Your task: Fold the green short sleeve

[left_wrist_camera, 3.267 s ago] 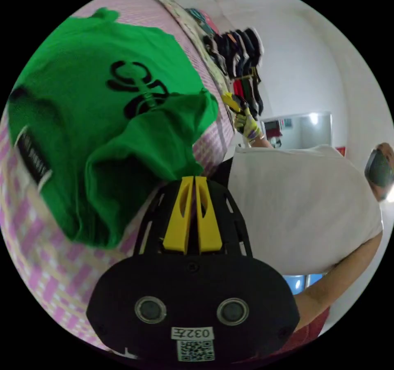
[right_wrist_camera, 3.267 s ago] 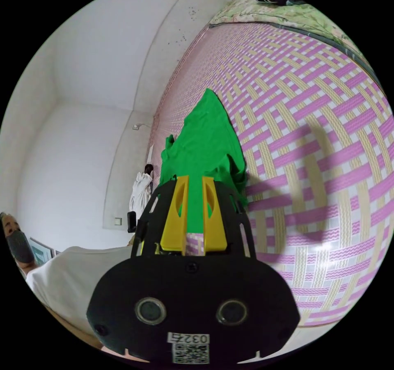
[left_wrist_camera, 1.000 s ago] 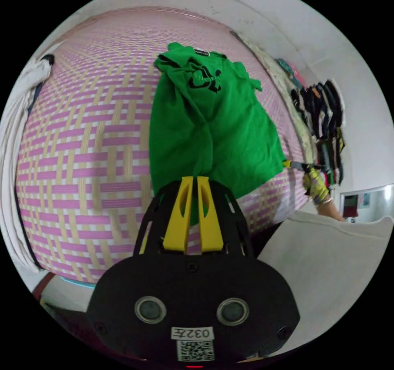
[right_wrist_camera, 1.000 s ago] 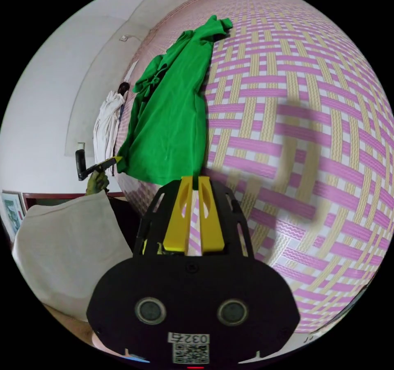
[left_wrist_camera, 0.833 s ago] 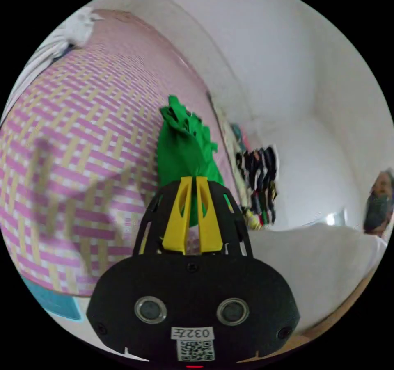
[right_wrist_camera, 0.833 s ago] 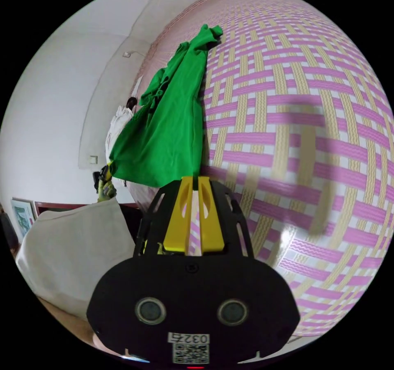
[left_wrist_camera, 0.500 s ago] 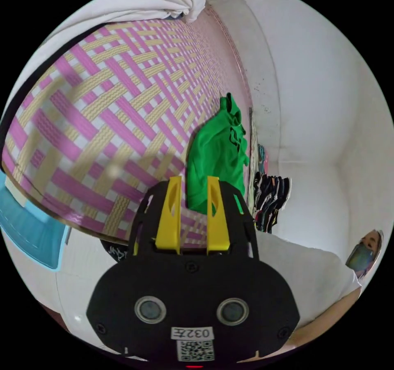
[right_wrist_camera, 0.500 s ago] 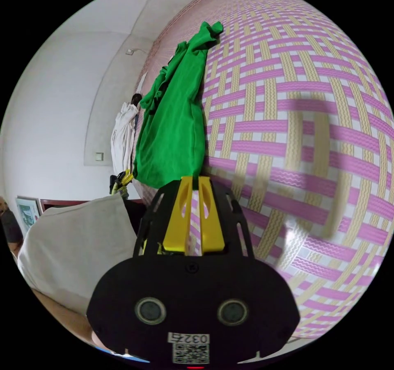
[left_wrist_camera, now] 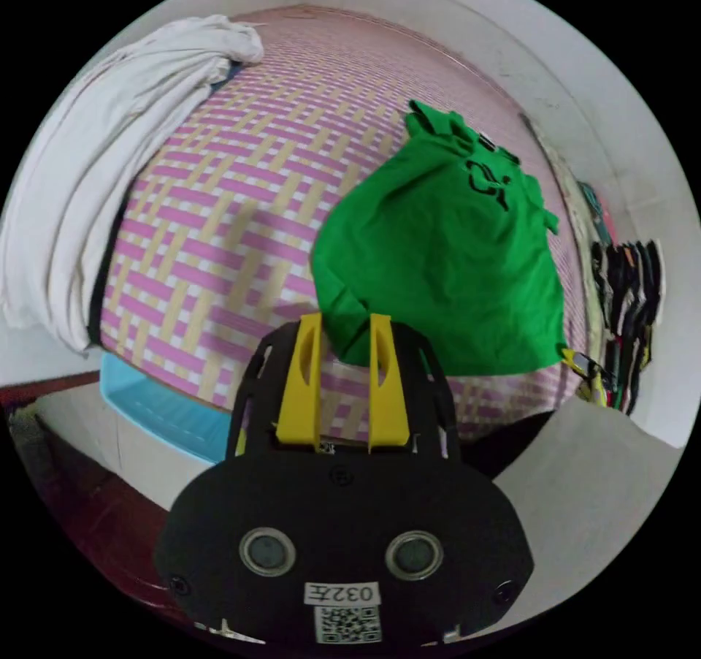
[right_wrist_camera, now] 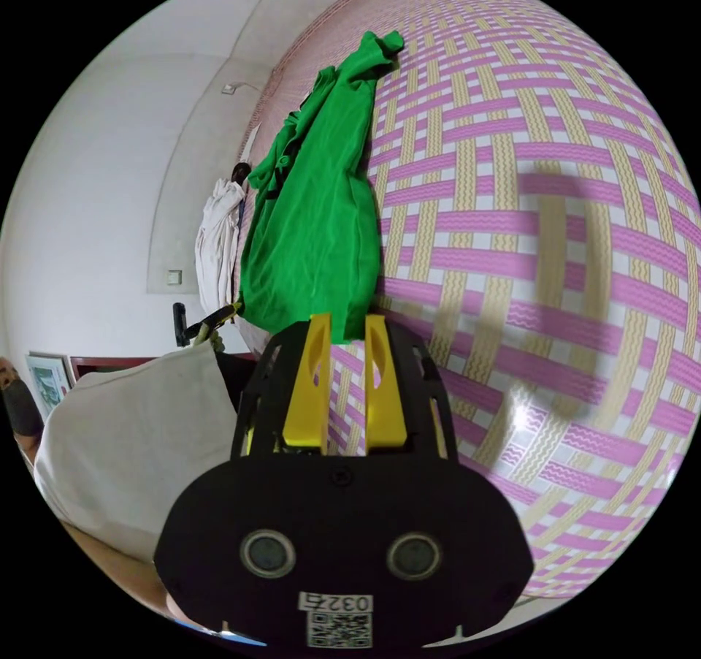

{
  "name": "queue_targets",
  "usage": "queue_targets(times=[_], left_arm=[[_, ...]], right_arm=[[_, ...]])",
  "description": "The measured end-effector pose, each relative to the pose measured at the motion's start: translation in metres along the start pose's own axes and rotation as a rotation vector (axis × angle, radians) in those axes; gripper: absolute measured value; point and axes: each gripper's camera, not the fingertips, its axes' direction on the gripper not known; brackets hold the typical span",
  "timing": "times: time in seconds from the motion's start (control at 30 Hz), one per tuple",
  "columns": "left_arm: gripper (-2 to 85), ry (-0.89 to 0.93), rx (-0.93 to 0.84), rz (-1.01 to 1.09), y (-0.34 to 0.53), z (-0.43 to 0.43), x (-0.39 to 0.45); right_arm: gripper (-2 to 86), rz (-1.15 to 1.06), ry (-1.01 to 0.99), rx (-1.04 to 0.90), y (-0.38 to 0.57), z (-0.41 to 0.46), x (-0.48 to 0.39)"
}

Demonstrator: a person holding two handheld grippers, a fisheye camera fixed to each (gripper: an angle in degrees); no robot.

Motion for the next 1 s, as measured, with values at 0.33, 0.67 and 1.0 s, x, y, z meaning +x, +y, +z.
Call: queue_targets(times=[0.33, 0.67, 1.0], left_arm=[[8.4, 0.575, 0.061, -0.162, 0.024, 0.037, -0.153], [-1.5, 1.022, 0.187, -0.202, -0.008, 0.057, -0.215], [-1.5, 1.636, 0.72, 0.349, -0.098, -0.203, -0.154]], right_arm=[[7.4, 0.011, -0.053, 0.026, 0.015, -0.008, 0.061], [-0.3, -0.056, -0.17, -0.011, 0.023, -0.028, 0.091], [-0.9, -0.723, -0.407, 0.59, 0.102, -0.296, -0.067]])
